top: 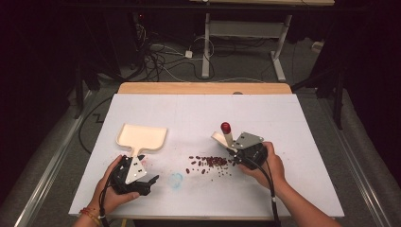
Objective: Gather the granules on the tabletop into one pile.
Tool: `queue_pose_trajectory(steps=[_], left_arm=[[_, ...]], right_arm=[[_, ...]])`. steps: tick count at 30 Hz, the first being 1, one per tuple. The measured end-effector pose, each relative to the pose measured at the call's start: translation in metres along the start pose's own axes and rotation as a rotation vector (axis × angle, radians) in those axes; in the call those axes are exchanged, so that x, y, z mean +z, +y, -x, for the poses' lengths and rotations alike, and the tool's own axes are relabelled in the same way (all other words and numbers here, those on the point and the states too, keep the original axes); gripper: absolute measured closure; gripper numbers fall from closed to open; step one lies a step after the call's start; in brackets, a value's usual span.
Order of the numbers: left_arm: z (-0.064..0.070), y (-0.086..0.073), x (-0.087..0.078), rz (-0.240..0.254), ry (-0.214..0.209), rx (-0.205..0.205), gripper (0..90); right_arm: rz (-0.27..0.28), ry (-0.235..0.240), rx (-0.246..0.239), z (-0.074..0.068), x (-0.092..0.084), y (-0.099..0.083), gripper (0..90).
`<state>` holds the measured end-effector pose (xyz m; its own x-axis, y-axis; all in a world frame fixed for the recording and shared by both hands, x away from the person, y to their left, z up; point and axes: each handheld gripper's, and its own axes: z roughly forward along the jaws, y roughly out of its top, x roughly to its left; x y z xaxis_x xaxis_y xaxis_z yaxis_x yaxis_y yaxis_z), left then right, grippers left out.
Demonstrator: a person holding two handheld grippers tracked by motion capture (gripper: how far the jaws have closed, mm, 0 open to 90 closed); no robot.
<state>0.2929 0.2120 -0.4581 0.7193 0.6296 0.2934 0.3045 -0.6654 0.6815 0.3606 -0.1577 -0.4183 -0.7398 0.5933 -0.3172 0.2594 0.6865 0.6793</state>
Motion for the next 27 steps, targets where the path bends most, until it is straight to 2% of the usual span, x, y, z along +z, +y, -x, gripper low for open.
queue_pose_trajectory(steps=[2,4,7,9,10,13,14,15,16,17,18,22,24,27], left_arm=[[0.000,0.000,0.000,0.000,-0.001,0.001,17.0],[0.000,0.000,0.000,-0.001,0.000,0.004,17.0],[0.000,-0.001,-0.001,0.002,0.000,-0.001,17.0],[0.000,-0.001,-0.001,0.004,0.001,-0.006,17.0],[0.000,-0.001,-0.002,0.005,0.002,-0.007,17.0],[-0.001,-0.001,-0.003,0.007,0.008,-0.011,17.0],[-0.001,-0.001,-0.003,0.005,0.011,-0.010,17.0],[-0.002,-0.001,-0.004,0.005,0.015,-0.010,17.0],[-0.002,-0.002,-0.004,0.007,0.018,-0.015,17.0],[-0.002,-0.002,-0.005,0.009,0.020,-0.021,17.0],[-0.003,-0.002,-0.005,0.010,0.022,-0.023,17.0],[-0.003,-0.002,-0.006,0.014,0.026,-0.029,17.0],[-0.003,-0.002,-0.006,0.013,0.023,-0.029,17.0],[-0.003,-0.002,-0.005,0.009,0.021,-0.030,17.0]], right_arm=[[0.013,0.026,-0.004,-0.010,0.002,0.007,67.7],[0.028,0.032,-0.012,-0.015,0.003,0.010,67.7],[0.041,0.044,-0.005,-0.016,0.002,0.012,67.7],[0.078,0.030,0.006,-0.015,-0.001,0.015,67.7],[0.078,0.030,0.006,-0.015,-0.001,0.015,67.7],[0.128,0.044,0.053,-0.013,-0.009,0.019,67.7],[0.145,0.069,0.078,-0.013,-0.012,0.022,67.7],[0.174,0.126,0.132,-0.016,-0.018,0.027,67.7],[0.174,0.126,0.132,-0.016,-0.018,0.027,67.7],[0.202,0.169,0.169,-0.025,-0.021,0.031,67.7],[0.202,0.169,0.169,-0.025,-0.021,0.031,67.7],[0.224,0.241,0.200,-0.052,-0.017,0.036,67.6],[0.222,0.258,0.233,-0.065,-0.012,0.038,67.7],[0.232,0.280,0.248,-0.080,-0.003,0.042,67.7]])
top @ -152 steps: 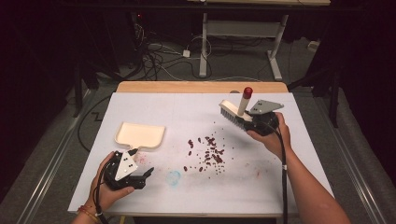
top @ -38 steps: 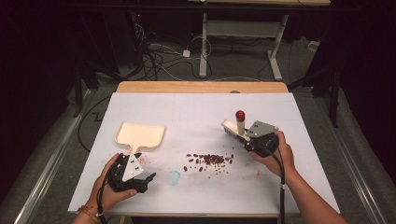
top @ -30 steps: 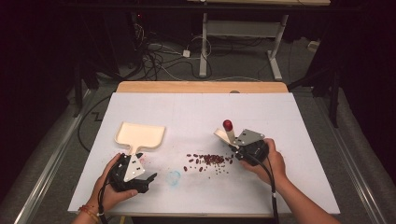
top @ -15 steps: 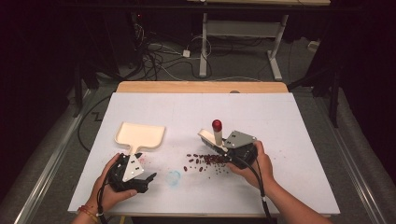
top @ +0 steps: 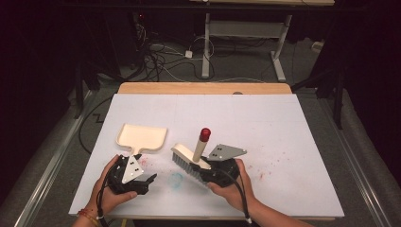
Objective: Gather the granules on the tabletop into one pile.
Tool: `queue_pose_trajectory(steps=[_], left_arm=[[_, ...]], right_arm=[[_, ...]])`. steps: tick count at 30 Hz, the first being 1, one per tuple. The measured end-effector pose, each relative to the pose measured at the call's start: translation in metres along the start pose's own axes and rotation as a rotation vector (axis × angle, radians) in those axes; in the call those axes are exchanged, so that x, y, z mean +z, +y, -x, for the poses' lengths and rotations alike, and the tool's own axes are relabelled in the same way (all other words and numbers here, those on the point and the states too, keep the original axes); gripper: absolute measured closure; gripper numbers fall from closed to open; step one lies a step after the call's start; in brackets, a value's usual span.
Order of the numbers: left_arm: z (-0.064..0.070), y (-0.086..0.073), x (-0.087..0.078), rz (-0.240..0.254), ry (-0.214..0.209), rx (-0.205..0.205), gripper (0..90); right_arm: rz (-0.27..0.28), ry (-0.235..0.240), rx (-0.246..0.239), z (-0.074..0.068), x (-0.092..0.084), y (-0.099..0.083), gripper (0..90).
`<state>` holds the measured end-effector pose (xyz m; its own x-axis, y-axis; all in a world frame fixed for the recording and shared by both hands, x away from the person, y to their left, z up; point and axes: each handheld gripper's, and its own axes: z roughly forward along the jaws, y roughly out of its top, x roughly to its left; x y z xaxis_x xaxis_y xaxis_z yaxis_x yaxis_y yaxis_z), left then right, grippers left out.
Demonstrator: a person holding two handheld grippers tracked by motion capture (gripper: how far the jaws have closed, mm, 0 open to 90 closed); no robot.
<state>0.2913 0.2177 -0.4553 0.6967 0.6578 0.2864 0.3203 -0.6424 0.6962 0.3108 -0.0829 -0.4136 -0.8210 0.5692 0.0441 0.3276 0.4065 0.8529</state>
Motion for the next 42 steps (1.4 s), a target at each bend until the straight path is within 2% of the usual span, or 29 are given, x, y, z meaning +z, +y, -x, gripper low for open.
queue_pose_trajectory(steps=[1,5,10,14,18,21,26,28,33,36,42], left_arm=[[0.000,0.000,0.000,0.000,0.000,-0.001,17.0],[0.000,-0.001,0.000,0.003,-0.004,-0.007,17.0],[0.002,-0.001,0.001,-0.007,-0.012,0.004,17.0],[0.001,-0.001,0.001,-0.011,-0.017,0.002,17.0],[0.002,-0.001,0.002,-0.012,-0.020,0.002,17.0],[0.003,-0.001,0.003,-0.018,-0.022,0.003,17.0],[0.004,0.000,0.004,-0.024,-0.028,0.010,17.0],[0.004,0.000,0.005,-0.023,-0.029,0.009,17.0],[0.004,0.001,0.005,-0.024,-0.031,0.010,17.0],[0.004,0.001,0.006,-0.024,-0.030,0.012,17.0],[0.004,0.000,0.004,-0.021,-0.024,0.011,17.0]], right_arm=[[-0.005,0.012,0.021,-0.005,0.009,-0.002,67.6],[-0.020,0.028,0.053,-0.008,0.022,-0.006,67.6],[-0.032,-0.041,0.067,0.003,0.029,-0.008,67.5],[-0.043,-0.074,0.131,0.020,0.024,-0.013,67.1],[-0.035,-0.135,0.141,0.032,0.011,-0.016,67.3],[-0.041,-0.149,0.178,0.040,0.000,-0.021,67.3],[-0.044,-0.180,0.198,0.051,-0.015,-0.022,67.5],[-0.045,-0.176,0.207,0.054,-0.018,-0.023,67.5],[-0.039,-0.183,0.195,0.057,-0.026,-0.021,67.5],[-0.024,-0.194,0.153,0.058,-0.033,-0.016,67.5],[0.008,-0.185,0.078,0.062,-0.049,-0.008,67.5]])
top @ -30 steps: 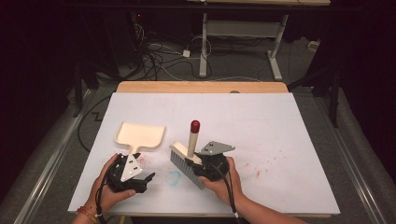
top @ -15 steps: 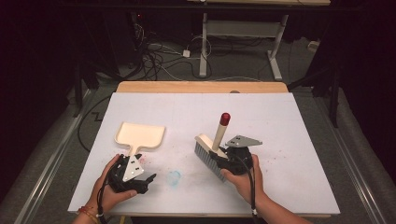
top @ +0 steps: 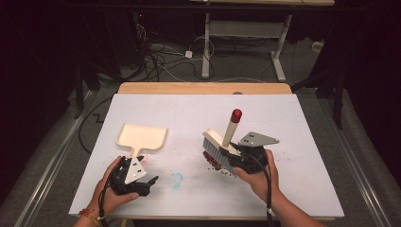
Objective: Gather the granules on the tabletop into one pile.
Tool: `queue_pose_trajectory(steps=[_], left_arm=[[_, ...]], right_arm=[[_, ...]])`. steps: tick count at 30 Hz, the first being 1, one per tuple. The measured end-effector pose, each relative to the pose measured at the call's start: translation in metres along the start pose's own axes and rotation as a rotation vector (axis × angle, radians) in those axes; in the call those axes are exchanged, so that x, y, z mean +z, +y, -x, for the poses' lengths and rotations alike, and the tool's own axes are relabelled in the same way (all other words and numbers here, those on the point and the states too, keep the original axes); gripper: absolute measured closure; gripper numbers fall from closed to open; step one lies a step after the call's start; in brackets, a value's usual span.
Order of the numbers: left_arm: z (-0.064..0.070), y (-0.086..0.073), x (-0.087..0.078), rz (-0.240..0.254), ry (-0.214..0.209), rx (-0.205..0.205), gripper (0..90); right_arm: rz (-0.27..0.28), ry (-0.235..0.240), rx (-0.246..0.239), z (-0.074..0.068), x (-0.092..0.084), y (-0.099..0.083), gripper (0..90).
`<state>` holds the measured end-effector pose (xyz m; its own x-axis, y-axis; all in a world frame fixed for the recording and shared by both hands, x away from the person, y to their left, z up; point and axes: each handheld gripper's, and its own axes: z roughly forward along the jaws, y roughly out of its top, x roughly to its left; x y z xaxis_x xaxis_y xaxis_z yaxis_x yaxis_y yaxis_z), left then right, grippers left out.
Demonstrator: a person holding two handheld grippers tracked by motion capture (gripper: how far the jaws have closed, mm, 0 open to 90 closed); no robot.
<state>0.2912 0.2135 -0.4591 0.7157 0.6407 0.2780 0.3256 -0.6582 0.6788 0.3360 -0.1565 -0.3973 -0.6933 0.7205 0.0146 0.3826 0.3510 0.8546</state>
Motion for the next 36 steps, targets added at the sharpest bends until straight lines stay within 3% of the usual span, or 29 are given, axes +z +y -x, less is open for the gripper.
queue_pose_trajectory(steps=[5,8,12,16,19,24,26,27,28,29,31,36], left_arm=[[0.000,0.000,-0.001,0.001,0.004,0.007,17.0],[0.000,0.000,-0.001,-0.001,0.006,0.006,17.0],[0.001,0.001,-0.001,-0.006,0.005,0.014,17.0],[0.002,0.002,0.000,-0.005,0.006,0.016,17.0],[0.002,0.002,0.001,-0.006,0.004,0.018,17.0],[0.002,0.003,0.004,-0.015,-0.005,0.025,17.0],[0.003,0.004,0.005,-0.018,-0.008,0.029,17.0],[0.003,0.003,0.005,-0.020,-0.009,0.027,17.0],[0.003,0.003,0.005,-0.022,-0.009,0.029,17.0],[0.003,0.003,0.005,-0.022,-0.010,0.027,17.0],[0.002,0.003,0.006,-0.027,-0.011,0.027,17.0],[0.004,0.002,0.005,-0.030,-0.012,0.031,17.1]], right_arm=[[-0.011,-0.042,-0.021,0.016,-0.010,-0.003,67.5],[-0.015,-0.042,-0.045,0.026,-0.018,-0.006,67.5],[-0.007,-0.103,-0.066,0.037,-0.028,-0.014,67.5],[-0.026,-0.175,-0.053,0.041,-0.025,-0.023,67.5],[-0.038,-0.191,-0.055,0.041,-0.016,-0.028,67.5],[-0.014,-0.138,-0.157,0.041,0.006,-0.026,67.5],[0.009,-0.106,-0.242,0.041,0.020,-0.024,67.5],[0.016,-0.085,-0.280,0.041,0.025,-0.023,67.5],[0.009,-0.027,-0.304,0.040,0.034,-0.021,67.5],[0.009,-0.027,-0.304,0.040,0.034,-0.021,67.5],[0.005,0.027,-0.321,0.038,0.041,-0.018,67.5],[-0.041,0.094,-0.458,0.025,0.041,-0.019,67.2]])
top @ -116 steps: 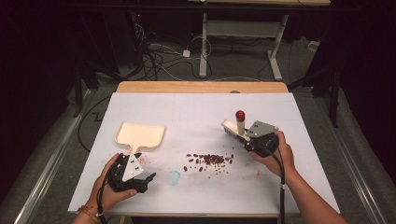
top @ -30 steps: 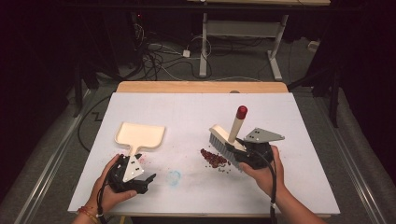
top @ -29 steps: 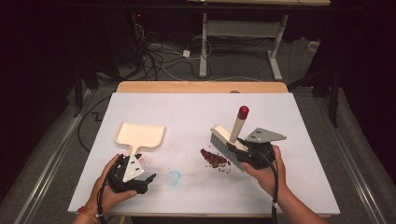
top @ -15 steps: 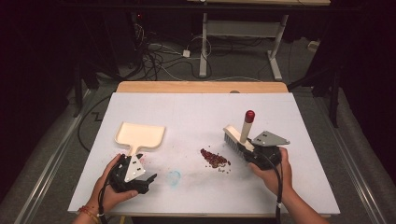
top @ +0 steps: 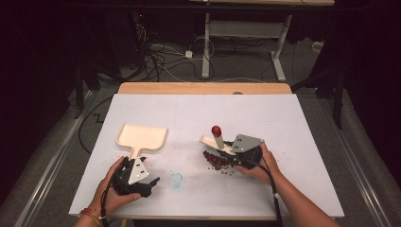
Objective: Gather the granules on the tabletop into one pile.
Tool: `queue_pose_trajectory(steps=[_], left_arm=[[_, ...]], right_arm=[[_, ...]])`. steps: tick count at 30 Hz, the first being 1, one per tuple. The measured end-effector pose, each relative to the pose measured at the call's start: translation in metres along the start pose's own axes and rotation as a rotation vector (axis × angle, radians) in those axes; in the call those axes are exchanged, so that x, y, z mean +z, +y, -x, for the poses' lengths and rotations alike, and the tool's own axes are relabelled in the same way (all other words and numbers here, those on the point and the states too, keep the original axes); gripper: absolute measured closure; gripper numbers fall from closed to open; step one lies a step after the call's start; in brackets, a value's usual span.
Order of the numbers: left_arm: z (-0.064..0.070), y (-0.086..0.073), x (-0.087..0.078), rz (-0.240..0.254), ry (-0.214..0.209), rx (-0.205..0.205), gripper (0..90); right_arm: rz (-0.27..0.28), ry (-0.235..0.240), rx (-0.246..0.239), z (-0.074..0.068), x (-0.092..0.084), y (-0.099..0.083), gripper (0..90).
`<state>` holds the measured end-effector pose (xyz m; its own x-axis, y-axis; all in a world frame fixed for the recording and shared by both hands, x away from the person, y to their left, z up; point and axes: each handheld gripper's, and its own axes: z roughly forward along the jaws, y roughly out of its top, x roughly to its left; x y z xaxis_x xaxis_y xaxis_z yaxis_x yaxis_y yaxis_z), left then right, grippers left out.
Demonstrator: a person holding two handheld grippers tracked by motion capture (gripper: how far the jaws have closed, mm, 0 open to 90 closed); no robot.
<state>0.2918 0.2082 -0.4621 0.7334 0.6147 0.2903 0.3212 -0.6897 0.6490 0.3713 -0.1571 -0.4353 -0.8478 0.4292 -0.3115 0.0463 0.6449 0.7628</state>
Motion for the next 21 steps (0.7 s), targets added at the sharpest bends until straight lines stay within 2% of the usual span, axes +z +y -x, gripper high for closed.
queue_pose_trajectory(steps=[4,7,10,12,13,15,18,21], left_arm=[[0.000,0.000,0.000,-0.003,0.004,0.000,17.1],[0.000,0.000,0.000,-0.003,0.003,-0.003,17.0],[0.000,0.000,0.001,-0.003,0.002,-0.003,17.0],[0.000,0.000,0.001,-0.003,0.002,-0.002,17.0],[0.000,0.000,0.001,-0.003,0.002,-0.001,17.0],[0.000,0.001,0.001,-0.002,0.002,0.001,17.0],[-0.001,0.000,0.000,0.000,0.004,-0.002,17.0],[-0.001,0.000,0.000,0.000,0.005,-0.004,17.0]], right_arm=[[0.002,0.026,-0.045,-0.006,-0.008,-0.001,67.2],[-0.004,0.021,-0.059,-0.011,-0.012,-0.002,67.2],[0.014,0.042,-0.063,-0.014,-0.018,-0.002,67.3],[0.008,0.024,-0.071,-0.016,-0.019,-0.002,67.4],[0.012,0.034,-0.084,-0.016,-0.020,-0.002,67.4],[0.010,0.008,-0.068,-0.016,-0.021,-0.001,67.5],[0.037,0.009,-0.041,-0.013,-0.027,0.000,67.5],[0.044,-0.013,-0.010,-0.011,-0.034,0.001,67.5]])
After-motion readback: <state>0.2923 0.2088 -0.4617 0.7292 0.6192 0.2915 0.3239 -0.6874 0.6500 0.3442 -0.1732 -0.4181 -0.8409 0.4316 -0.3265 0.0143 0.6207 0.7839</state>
